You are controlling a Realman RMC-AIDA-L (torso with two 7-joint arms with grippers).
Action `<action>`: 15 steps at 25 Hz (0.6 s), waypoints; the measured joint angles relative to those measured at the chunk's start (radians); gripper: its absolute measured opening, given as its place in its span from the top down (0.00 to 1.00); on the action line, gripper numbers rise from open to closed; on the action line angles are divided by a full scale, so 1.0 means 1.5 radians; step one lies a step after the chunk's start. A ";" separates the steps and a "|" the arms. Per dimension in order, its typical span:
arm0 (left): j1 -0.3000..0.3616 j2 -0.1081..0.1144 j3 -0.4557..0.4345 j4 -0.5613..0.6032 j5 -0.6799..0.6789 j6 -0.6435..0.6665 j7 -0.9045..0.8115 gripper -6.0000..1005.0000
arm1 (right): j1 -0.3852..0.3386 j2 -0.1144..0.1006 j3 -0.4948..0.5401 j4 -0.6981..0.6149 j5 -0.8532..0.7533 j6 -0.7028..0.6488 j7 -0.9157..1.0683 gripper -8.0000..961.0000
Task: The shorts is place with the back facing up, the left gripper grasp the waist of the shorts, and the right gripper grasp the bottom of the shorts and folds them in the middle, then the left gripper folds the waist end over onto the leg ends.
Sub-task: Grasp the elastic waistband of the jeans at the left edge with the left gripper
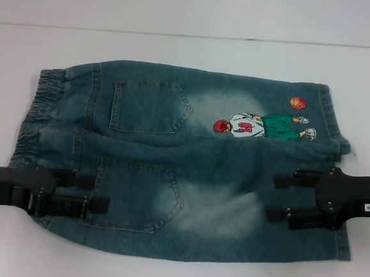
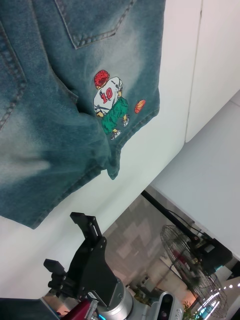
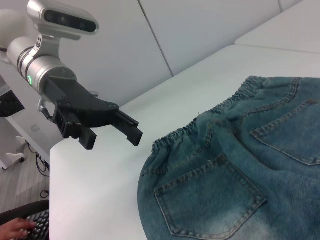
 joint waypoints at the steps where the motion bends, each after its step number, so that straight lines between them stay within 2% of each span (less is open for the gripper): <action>1: 0.000 0.000 0.000 0.000 0.000 0.000 0.000 0.14 | 0.000 0.000 0.000 0.000 0.000 0.000 0.000 0.08; 11: 0.001 0.000 0.002 0.002 0.001 0.001 -0.002 0.14 | 0.000 -0.001 0.000 0.000 0.000 -0.001 0.001 0.08; 15: 0.004 0.007 -0.006 0.048 0.043 0.002 -0.030 0.14 | 0.000 -0.001 -0.002 0.000 0.000 -0.001 0.002 0.08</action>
